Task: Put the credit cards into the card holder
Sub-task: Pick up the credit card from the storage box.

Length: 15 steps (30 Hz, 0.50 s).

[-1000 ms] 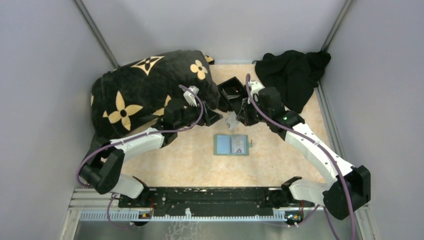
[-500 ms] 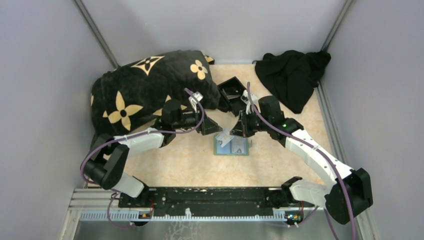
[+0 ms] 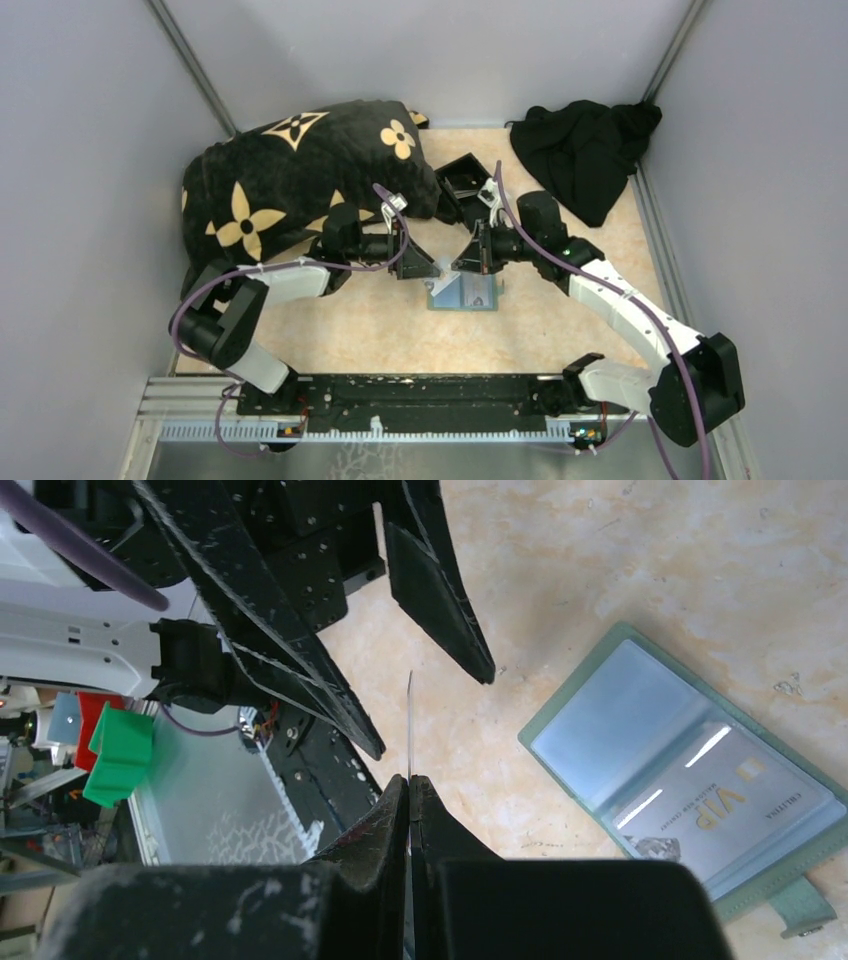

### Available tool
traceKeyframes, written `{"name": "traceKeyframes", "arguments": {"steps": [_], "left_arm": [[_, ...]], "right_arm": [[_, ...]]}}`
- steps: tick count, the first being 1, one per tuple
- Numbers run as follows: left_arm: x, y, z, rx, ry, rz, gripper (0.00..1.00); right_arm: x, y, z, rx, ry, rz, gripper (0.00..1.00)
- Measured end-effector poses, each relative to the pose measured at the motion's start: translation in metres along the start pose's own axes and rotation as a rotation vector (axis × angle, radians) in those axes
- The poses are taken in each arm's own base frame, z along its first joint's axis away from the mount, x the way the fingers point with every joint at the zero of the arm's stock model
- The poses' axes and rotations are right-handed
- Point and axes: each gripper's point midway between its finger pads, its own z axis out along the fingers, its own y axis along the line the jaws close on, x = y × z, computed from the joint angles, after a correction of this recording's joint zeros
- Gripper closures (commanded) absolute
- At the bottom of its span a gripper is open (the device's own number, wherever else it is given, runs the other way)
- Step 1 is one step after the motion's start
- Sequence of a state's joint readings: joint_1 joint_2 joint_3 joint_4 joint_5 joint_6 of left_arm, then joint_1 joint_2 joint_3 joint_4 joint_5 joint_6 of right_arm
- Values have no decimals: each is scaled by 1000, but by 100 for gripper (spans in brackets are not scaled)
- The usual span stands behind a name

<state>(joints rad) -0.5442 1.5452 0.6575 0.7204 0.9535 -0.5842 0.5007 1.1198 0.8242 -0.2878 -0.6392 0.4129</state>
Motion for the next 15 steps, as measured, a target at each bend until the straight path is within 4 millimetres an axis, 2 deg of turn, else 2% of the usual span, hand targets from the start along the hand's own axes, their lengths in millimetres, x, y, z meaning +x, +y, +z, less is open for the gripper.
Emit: {"name": "traceKeyframes", "arguments": {"steps": [6,12,14,15], "left_arm": [[12,1,2,43,38,-44,53],[16,-1,2,73,53,-57,84],[17,-1,2,84,57,-63,98],[18,-1,3,90,59,-64,100]], "right_arm": [[-3,1,3,-33,-6,14,100],[-1,-13,5,-26,-7,60,100],[0,-17,5,-20,-10,74,100],[0,-19,5,-19,-11,78,100]]}}
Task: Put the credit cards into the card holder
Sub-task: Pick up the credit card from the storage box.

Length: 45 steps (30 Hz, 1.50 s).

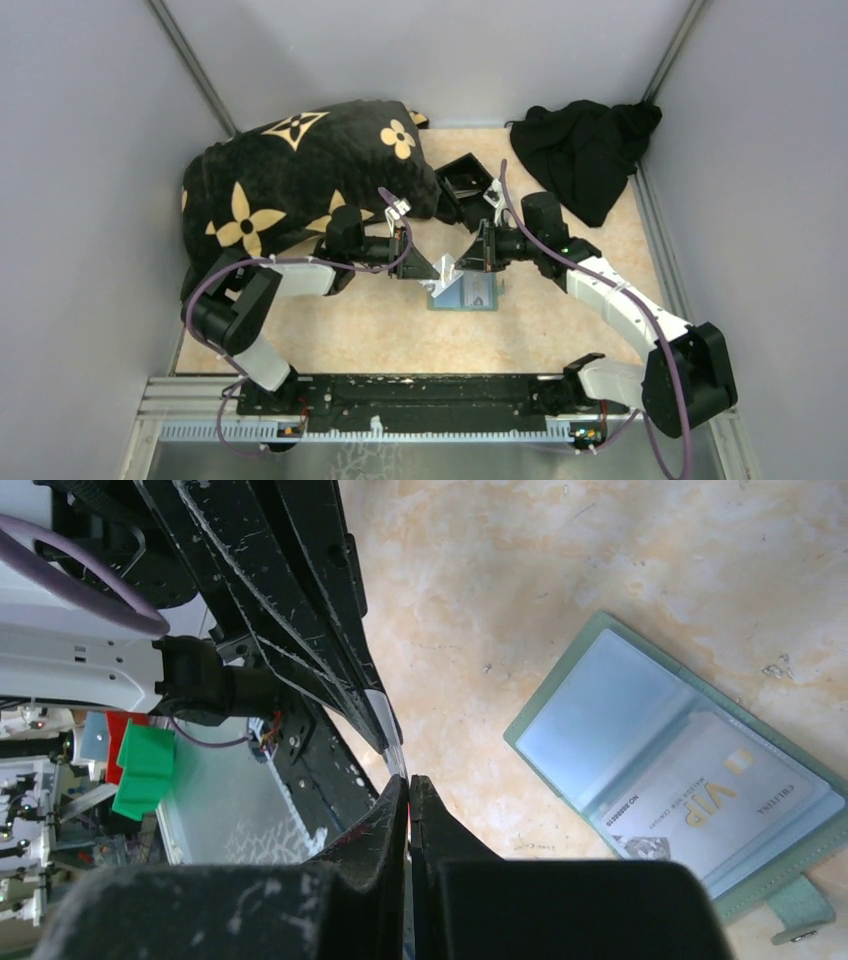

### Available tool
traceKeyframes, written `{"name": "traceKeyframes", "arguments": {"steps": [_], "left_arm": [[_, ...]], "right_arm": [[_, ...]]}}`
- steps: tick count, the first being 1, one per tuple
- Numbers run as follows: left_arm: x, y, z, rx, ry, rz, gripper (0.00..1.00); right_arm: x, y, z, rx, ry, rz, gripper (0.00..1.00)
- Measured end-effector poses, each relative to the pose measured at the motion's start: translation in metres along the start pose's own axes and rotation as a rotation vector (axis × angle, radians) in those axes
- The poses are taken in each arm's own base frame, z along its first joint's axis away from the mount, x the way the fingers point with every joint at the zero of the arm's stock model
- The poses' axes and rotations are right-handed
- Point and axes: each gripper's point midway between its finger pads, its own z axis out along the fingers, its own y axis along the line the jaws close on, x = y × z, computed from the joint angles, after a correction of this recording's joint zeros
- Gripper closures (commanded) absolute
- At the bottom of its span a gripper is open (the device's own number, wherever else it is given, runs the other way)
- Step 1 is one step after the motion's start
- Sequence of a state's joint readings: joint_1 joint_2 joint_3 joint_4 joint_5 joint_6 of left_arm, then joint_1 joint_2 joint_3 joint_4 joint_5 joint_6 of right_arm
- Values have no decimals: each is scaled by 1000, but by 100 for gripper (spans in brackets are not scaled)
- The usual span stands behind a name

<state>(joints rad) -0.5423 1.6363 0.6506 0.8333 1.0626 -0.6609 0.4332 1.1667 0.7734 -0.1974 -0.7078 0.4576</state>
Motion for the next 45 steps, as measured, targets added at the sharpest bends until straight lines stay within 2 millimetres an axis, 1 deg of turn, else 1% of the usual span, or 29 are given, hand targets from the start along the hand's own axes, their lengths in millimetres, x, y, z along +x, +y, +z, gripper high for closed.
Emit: {"name": "traceKeyframes", "arguments": {"steps": [5,9,12,14,17,21,24,28,31,36,45], "left_arm": [[0,2,0,19,-2,-19,100],[0,7,1,6,-12,-33,100],[-3,12,2,-25,-35,-43,100],[-4,20,2,-67,-62,-69,100],[-4,36,-1,-157,-128,-136,100],[2,52,-12,-253,-262,-252,100],[2,54,-19,-275,-348,-318,100],[-13,51,-22,-253,-477,-377,100],[-19,49,-20,-229,-542,-423,100],[-18,49,-17,-210,-599,-502,100],[-14,53,-9,-207,-619,-581,100]], "right_arm": [[-1,-6,3,5,-3,14,100],[-1,-9,4,15,-10,16,77],[-5,-14,4,41,-30,7,66],[-8,-18,4,67,-47,4,61],[-7,-26,2,106,-79,-2,60],[-2,-43,-3,178,-151,-2,58],[5,-54,-6,206,-211,9,58],[13,-65,-3,208,-272,37,58],[15,-70,1,192,-315,62,58],[13,-72,9,145,-371,104,58],[-4,-63,19,61,-432,131,58]]}}
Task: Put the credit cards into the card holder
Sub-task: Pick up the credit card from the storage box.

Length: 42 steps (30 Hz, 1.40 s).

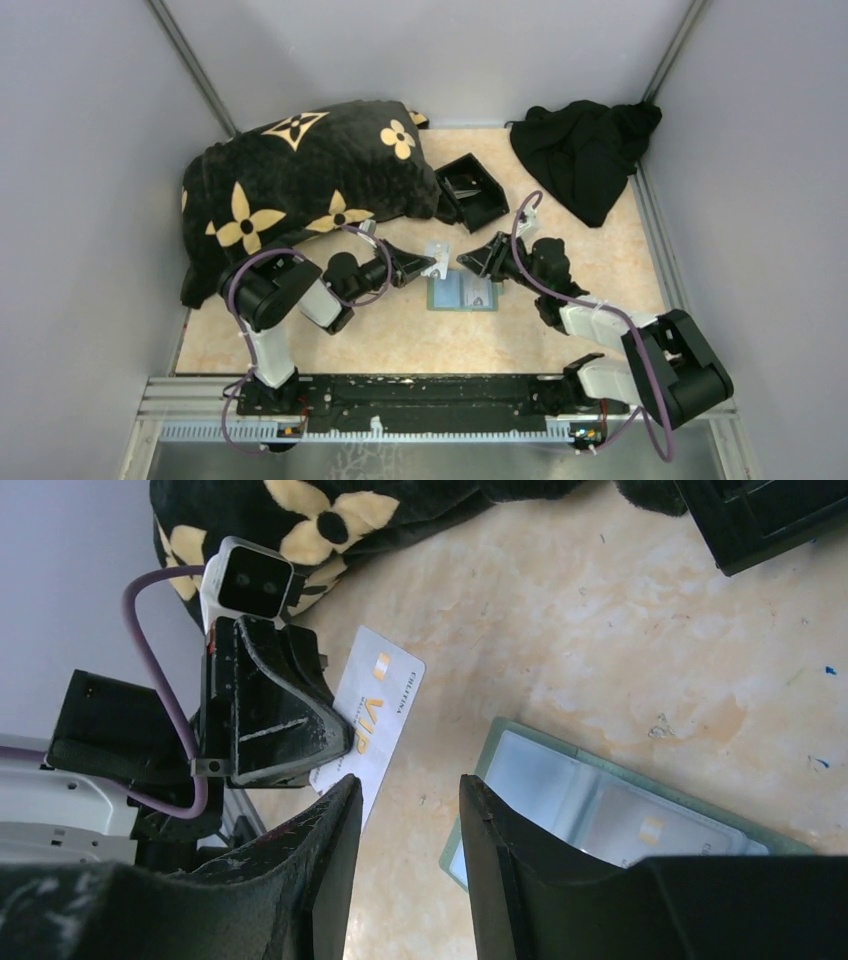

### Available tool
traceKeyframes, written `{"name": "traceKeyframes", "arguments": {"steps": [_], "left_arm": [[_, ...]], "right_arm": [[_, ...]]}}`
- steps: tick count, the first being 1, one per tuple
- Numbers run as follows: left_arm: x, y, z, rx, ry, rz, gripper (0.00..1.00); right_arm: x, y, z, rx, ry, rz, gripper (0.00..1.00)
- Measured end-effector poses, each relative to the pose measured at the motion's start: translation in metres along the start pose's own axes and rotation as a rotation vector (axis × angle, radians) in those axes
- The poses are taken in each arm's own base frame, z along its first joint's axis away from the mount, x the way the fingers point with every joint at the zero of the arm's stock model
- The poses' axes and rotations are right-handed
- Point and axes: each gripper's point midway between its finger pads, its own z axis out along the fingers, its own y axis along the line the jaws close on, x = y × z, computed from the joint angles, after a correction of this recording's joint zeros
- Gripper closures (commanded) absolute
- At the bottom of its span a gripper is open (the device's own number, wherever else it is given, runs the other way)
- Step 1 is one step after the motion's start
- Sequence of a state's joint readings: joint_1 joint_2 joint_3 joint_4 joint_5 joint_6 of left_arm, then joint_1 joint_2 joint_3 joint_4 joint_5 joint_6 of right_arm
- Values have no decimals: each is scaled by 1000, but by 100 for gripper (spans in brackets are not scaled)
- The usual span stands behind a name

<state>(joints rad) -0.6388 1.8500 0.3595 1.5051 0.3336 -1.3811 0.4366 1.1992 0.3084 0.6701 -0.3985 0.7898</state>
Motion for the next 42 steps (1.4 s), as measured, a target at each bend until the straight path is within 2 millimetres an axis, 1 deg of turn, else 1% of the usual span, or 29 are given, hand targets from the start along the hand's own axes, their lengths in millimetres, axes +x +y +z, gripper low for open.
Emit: {"name": "traceKeyframes", "arguments": {"steps": [9,18,20,22,28,30,32,37,39,40,42], "left_arm": [[5,4,9,-7,10,-35,100],[3,4,19,4,12,-48,100],[3,4,21,5,16,-55,100],[4,6,22,1,21,-64,100],[10,11,26,-8,41,-82,100],[10,13,26,-13,42,-91,100],[10,16,26,-20,41,-97,100],[11,24,26,-38,41,-118,100],[12,28,26,-48,43,-132,96],[12,30,26,-53,44,-139,92],[13,32,25,-57,46,-151,76]], "right_arm": [[5,3,8,-39,15,37,58],[11,1,13,-55,38,64,60],[14,0,15,-58,45,73,63],[16,-2,16,-57,55,84,68],[18,-3,20,-68,57,113,88],[19,-6,21,-64,60,123,92],[20,-7,22,-63,59,134,100],[22,-10,24,-56,65,174,100],[23,-12,25,-52,70,188,100],[24,-12,25,-50,71,195,100],[24,-12,25,-51,74,202,100]]}}
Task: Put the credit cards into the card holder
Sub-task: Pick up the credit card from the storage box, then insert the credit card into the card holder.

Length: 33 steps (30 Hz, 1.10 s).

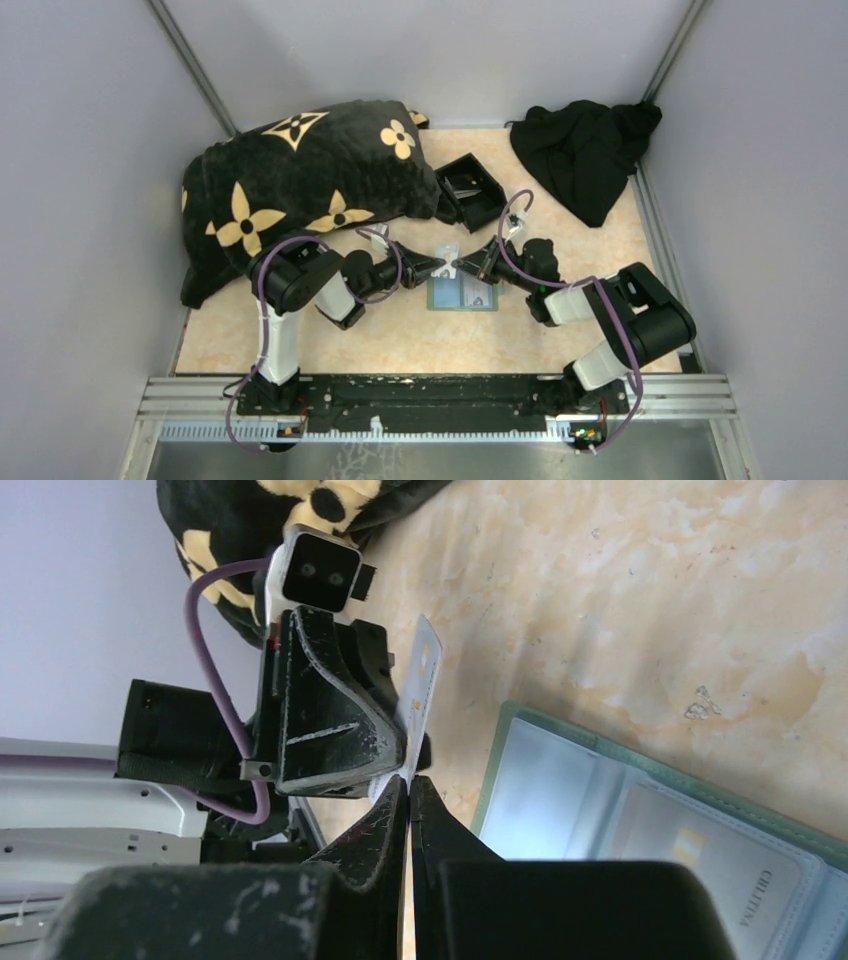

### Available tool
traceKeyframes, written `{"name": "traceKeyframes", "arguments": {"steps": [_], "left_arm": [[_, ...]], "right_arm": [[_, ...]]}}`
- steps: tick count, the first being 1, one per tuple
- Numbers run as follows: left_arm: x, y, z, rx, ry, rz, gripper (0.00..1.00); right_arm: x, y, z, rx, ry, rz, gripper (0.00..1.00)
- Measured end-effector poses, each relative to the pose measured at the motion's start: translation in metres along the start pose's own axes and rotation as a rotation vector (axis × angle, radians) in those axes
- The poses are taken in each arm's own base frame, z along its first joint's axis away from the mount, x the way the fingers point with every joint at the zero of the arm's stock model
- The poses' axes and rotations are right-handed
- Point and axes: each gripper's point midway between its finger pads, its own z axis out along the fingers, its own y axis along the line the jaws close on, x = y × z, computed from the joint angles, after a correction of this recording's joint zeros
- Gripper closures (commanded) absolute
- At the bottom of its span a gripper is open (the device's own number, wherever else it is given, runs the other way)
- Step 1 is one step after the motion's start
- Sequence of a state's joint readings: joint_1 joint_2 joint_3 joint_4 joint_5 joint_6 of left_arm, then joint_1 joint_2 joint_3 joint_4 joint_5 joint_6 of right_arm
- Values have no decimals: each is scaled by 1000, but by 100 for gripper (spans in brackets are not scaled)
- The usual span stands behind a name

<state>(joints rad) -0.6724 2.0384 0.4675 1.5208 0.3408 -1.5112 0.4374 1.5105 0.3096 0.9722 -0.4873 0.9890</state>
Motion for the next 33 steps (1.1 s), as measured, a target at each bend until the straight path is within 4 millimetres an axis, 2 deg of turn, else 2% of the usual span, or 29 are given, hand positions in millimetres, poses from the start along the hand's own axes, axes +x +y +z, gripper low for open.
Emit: {"name": "traceKeyframes", "arguments": {"steps": [2,4,9,16,23,33], "left_arm": [[0,1,0,-2,0,-1,63],[1,3,0,-8,4,-6,56],[1,6,-4,-16,9,-7,49],[-1,13,-12,-40,4,-7,45],[-8,23,-26,-78,-33,6,46],[-6,36,-38,-119,-36,20,50]], "right_arm": [[0,1,0,-6,3,2,100],[0,5,-1,-20,7,-1,100],[0,14,-6,-34,11,-36,100],[2,16,-14,8,39,-97,100],[-2,21,-26,49,30,-176,100],[6,1,-34,142,54,-155,100]]}}
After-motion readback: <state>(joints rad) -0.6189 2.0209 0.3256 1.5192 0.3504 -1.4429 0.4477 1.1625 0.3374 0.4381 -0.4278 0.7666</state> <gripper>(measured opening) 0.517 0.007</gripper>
